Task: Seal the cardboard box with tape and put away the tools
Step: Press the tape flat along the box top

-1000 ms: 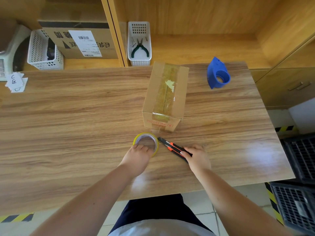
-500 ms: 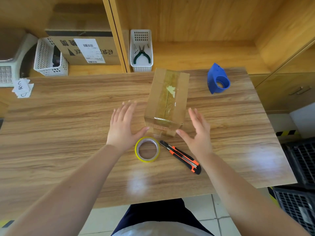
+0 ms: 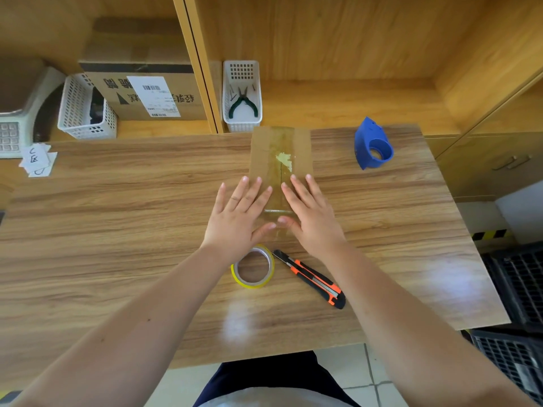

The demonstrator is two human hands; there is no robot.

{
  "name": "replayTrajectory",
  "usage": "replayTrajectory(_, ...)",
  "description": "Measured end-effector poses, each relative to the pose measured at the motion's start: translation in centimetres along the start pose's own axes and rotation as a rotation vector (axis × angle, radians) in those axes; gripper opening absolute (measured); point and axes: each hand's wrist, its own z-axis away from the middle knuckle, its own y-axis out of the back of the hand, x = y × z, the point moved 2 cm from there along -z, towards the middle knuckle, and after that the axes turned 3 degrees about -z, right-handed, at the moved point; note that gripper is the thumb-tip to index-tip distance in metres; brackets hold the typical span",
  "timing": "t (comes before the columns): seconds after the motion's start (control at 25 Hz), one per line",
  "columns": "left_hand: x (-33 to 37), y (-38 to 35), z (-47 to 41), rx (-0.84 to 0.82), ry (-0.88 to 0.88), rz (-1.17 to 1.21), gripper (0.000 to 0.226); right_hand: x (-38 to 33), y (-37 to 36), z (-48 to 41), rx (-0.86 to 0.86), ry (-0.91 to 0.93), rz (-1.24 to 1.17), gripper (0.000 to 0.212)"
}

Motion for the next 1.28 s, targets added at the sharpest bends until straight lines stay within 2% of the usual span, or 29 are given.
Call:
replayTrajectory(0.12, 0.5, 0.3, -0.2, 0.03, 0.028, 0.004, 0.08, 0.7, 0.6, -1.5, -0.037, 0.071, 0.087, 0.07)
replayTrajectory(0.28, 1.1, 1.4, -1.9, -0.051, 0.082, 0.008, 0.094, 0.9, 0.8, -1.9, -0.042, 0.092, 0.07, 0.069)
replayTrajectory(0.4, 1.2, 0.8, -2.7, -0.039, 0.053, -0.034, 0.086, 0.7, 0.5, -1.7, 0.004, 0.076, 0.059, 0.064)
replayTrajectory(0.64, 0.9, -0.4, -2.9, 0.094, 0.042, -0.008, 0.069, 1.3, -0.5, -2.0, 0.043, 0.123, 0.036, 0.06)
replayTrajectory(0.88, 0.6, -0.1, -2.6, 0.06, 0.026, -0.012, 0.086, 2.0, -0.5, -2.2, -0.003, 0.163, -0.023, 0.07)
replayTrajectory(1.12, 1.2, 0.1, -2.7, 0.038, 0.093, 0.037, 0.081, 1.7, -0.3, -2.0, 0.034, 0.127, -0.058, 0.069)
replayTrajectory(1.28, 0.7, 0.3, -2.7, -0.031, 0.037, -0.025, 0.084, 2.0, -0.1, -2.1, -0.057, 0.14, -0.025, 0.073)
